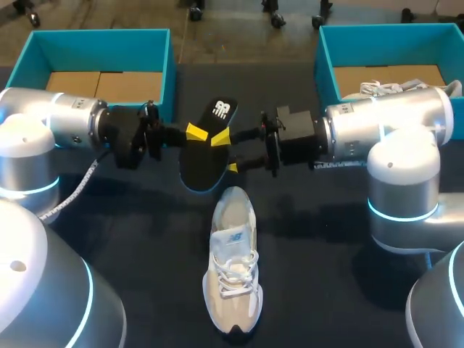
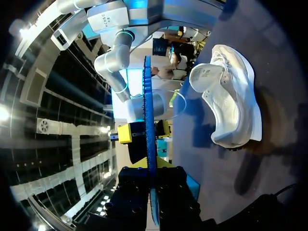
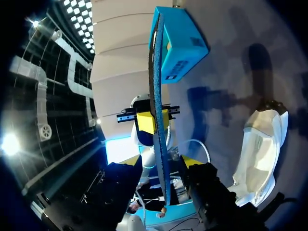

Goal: Take the shoe out of the shoebox, open the shoe tongue, remove and reinsert the insole, then place the shoe into the shoebox

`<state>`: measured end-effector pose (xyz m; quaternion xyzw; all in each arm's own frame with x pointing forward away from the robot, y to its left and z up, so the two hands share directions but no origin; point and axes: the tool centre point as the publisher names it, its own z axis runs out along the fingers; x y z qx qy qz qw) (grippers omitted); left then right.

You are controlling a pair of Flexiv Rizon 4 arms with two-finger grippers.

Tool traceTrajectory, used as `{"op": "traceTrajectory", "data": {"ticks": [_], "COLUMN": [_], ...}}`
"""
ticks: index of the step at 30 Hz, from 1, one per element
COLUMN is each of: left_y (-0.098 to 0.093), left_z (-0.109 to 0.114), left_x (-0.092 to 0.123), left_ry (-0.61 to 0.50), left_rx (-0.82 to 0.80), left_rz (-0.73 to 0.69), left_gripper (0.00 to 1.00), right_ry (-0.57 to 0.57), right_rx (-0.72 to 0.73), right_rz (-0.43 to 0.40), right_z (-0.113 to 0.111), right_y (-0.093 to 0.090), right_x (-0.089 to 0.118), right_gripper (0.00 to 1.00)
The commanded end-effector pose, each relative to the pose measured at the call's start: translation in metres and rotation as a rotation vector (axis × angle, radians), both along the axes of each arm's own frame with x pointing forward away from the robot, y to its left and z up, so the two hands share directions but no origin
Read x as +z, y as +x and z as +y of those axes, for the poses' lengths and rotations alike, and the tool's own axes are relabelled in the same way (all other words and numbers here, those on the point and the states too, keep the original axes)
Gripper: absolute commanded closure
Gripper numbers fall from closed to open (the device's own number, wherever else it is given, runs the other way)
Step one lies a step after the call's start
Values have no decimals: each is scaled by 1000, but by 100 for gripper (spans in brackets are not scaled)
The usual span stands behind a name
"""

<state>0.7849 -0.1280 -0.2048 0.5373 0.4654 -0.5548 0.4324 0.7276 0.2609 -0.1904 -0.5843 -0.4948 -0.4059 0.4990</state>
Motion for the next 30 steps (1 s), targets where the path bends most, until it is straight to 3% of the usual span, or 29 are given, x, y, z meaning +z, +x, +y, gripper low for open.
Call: {"op": "traceTrajectory", "data": {"ticks": [1, 9, 16, 30], "left_y": [0, 0, 0, 0], "left_z": [-1, -1, -1, -1], "left_x": [-1, -1, -1, -1], "left_ry": [-2, -2, -2, -2], "left_rx": [2, 2, 2, 2], "left_rz": [-1, -1, -1, -1], "left_gripper": [100, 100, 100, 100], "right_ry": [-14, -12, -4, 4], "right_rx": [5, -23, -52, -93], "right_rz": [-2, -20, -39, -50], "right_z": [11, 15, 14, 14], "right_y": [3, 6, 5, 4], "right_x": [0, -2, -2, -4], "right_gripper": [55, 55, 68, 81]}}
